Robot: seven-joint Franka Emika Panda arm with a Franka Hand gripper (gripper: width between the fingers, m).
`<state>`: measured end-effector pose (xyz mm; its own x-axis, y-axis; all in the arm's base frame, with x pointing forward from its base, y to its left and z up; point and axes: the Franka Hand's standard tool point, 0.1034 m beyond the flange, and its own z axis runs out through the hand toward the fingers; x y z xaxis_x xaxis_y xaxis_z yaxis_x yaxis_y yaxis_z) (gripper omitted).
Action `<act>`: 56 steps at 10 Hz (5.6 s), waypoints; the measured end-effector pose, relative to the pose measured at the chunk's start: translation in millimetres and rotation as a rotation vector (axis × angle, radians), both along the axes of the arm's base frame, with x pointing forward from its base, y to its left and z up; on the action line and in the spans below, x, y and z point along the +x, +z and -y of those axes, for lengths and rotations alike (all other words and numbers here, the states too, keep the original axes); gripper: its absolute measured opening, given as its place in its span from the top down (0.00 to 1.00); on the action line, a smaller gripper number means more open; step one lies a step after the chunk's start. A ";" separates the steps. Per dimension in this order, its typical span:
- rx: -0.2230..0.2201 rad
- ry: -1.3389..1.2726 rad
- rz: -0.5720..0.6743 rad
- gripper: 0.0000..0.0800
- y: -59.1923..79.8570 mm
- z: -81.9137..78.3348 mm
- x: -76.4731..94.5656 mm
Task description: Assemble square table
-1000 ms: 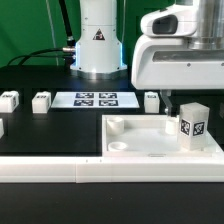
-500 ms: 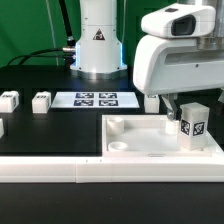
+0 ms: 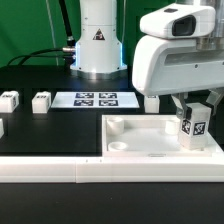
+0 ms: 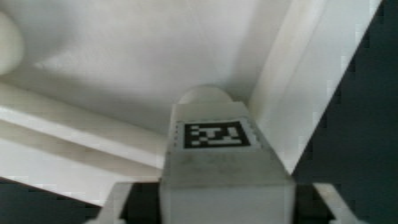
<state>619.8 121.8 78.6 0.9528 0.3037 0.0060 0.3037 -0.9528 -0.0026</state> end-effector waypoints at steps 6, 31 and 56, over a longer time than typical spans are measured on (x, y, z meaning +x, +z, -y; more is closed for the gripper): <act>0.013 -0.486 -0.001 0.64 -0.5 0.1 0.2; 0.043 -0.375 0.022 0.19 -2.3 -8.4 -0.1; 0.061 -0.973 0.033 0.64 -3.5 4.5 2.3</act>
Offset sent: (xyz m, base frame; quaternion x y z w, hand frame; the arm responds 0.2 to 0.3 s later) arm -0.0072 0.0048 0.0000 0.0198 0.0044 0.2084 0.9778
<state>622.1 117.3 75.1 0.7864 -0.6172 0.0272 -0.6146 -0.7860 -0.0660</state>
